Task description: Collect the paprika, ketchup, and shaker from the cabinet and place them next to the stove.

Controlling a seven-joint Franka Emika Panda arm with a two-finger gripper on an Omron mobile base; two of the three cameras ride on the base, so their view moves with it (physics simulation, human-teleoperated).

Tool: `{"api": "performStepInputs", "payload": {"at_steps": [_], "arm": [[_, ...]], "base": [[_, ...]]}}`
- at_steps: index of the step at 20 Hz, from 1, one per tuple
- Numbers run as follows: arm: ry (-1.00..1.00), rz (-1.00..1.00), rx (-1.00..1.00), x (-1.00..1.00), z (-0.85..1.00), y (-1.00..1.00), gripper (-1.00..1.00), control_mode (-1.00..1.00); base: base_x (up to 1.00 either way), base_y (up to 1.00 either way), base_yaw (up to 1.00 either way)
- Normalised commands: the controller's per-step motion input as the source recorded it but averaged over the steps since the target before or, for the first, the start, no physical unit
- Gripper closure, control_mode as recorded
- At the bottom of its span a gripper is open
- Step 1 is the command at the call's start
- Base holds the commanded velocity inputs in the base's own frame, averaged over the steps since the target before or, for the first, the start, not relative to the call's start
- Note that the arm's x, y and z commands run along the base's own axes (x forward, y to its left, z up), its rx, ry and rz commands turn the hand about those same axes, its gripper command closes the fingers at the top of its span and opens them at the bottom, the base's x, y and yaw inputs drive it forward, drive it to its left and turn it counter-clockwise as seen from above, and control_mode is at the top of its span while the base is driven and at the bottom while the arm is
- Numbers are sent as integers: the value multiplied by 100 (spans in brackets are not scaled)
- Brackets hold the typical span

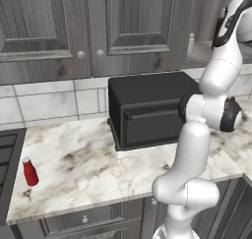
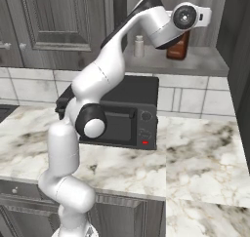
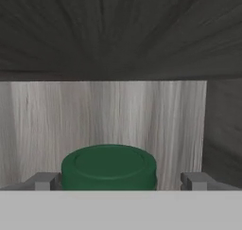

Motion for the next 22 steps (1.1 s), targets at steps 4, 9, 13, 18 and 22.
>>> {"api": "performStepInputs", "payload": {"at_steps": [4, 9, 13, 18, 22], "arm": [[0, 0, 0, 12, -3, 8, -100, -100], [0, 0, -1, 9, -5, 6, -100, -100], [0, 0, -3, 0, -6, 6, -100, -100], [0, 0, -6, 0, -6, 12, -100, -100], [0, 0, -6, 1, -6, 17, 100, -100]], "base": [[0, 0, 0], [0, 0, 0], [0, 0, 0], [0, 0, 0], [0, 0, 0]]}}
